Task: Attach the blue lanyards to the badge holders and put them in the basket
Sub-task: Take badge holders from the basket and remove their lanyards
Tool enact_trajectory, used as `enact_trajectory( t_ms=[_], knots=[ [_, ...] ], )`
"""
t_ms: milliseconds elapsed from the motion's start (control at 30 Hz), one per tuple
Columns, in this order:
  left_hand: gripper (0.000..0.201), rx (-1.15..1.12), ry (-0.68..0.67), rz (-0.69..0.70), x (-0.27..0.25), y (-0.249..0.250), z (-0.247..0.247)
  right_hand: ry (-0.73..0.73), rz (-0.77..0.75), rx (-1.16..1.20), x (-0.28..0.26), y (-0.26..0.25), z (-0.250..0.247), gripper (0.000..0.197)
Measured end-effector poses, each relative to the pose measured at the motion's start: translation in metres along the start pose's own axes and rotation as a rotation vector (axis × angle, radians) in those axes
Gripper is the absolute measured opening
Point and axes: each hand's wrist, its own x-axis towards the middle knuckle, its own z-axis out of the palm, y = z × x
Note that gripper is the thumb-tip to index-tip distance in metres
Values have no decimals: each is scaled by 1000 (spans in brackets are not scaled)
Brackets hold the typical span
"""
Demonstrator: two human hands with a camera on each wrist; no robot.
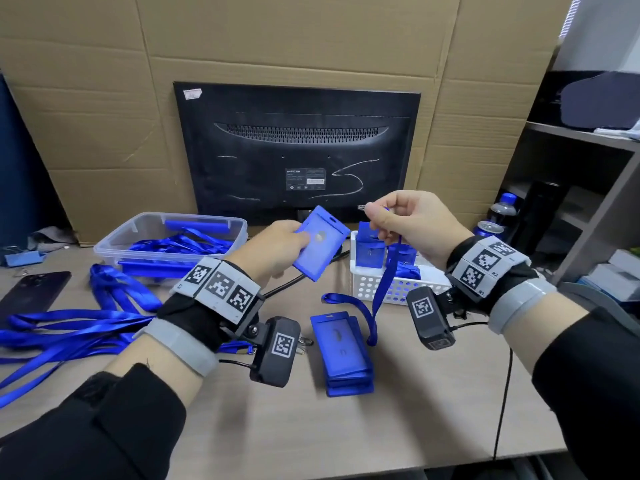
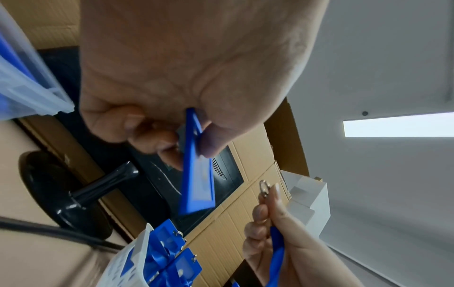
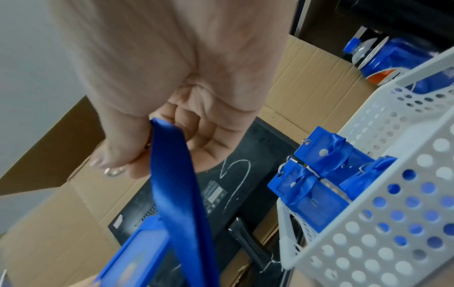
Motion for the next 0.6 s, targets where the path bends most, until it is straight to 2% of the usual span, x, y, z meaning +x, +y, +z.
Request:
enact_trajectory(
  t_ms=[100, 233, 367, 533, 600],
  knots=[
    [15, -5, -120, -84, -2, -8, 4, -52, 51, 4, -3, 9, 6, 18],
    [15, 15, -390, -233, -10, -22, 11, -42, 49, -63, -1, 18, 11, 21],
    [26, -25, -457, -351, -15, -35, 22, 59, 50, -99, 3, 17, 7, 24],
    [36, -32, -493, -428, -14, -44, 41, 38, 53, -141, 2, 13, 4, 26],
    [26, -16, -518, -428, -16, -43, 46, 31, 58, -139, 1, 12, 5, 26]
  ],
)
